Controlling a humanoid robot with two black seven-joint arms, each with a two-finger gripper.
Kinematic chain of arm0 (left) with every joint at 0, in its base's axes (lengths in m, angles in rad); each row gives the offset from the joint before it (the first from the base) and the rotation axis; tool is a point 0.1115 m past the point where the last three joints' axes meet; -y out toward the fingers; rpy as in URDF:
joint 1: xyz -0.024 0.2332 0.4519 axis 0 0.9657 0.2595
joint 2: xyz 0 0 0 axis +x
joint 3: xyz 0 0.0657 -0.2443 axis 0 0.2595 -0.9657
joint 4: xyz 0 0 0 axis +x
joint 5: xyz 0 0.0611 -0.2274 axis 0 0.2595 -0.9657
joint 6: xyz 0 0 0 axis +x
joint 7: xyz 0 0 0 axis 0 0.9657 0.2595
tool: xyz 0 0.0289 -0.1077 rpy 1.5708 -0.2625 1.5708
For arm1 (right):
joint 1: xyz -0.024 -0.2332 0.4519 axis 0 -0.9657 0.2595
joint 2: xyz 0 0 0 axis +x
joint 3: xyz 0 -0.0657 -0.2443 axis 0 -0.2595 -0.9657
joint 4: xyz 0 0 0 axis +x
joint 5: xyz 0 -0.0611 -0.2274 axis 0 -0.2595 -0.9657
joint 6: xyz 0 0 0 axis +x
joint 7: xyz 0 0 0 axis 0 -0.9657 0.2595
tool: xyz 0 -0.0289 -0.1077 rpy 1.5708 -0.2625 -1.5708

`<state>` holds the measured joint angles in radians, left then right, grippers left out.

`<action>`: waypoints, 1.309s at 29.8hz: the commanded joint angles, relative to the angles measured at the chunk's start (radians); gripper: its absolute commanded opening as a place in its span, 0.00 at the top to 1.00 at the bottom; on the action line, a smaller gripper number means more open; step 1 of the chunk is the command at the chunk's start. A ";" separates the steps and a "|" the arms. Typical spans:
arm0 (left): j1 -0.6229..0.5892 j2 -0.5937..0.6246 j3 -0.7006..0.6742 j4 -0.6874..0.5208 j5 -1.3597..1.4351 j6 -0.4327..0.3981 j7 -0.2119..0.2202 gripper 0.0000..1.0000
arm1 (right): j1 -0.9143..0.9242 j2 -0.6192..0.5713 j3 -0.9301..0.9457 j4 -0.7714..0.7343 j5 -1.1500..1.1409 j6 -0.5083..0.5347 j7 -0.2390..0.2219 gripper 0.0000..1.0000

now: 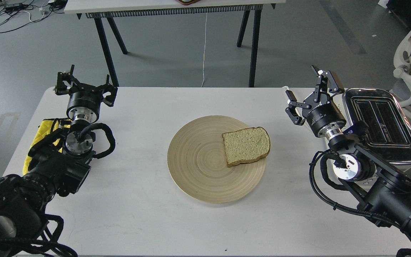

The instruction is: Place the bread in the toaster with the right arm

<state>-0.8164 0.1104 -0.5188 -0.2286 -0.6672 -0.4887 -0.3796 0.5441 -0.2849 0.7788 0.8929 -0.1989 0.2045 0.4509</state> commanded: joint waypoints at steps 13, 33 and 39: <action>0.000 0.000 0.000 0.000 0.000 0.000 -0.001 0.00 | 0.037 0.003 -0.033 0.041 -0.068 -0.147 0.011 0.01; -0.001 0.000 0.000 0.000 0.000 0.000 -0.001 0.00 | 0.054 0.000 -0.524 0.040 -0.530 -0.693 -0.094 0.02; 0.000 0.000 0.000 0.000 0.000 0.000 -0.001 0.00 | 0.037 0.007 -0.533 0.032 -0.530 -0.693 -0.110 0.03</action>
<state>-0.8164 0.1105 -0.5185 -0.2286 -0.6674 -0.4887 -0.3805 0.5854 -0.2829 0.2493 0.9269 -0.7291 -0.4889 0.3490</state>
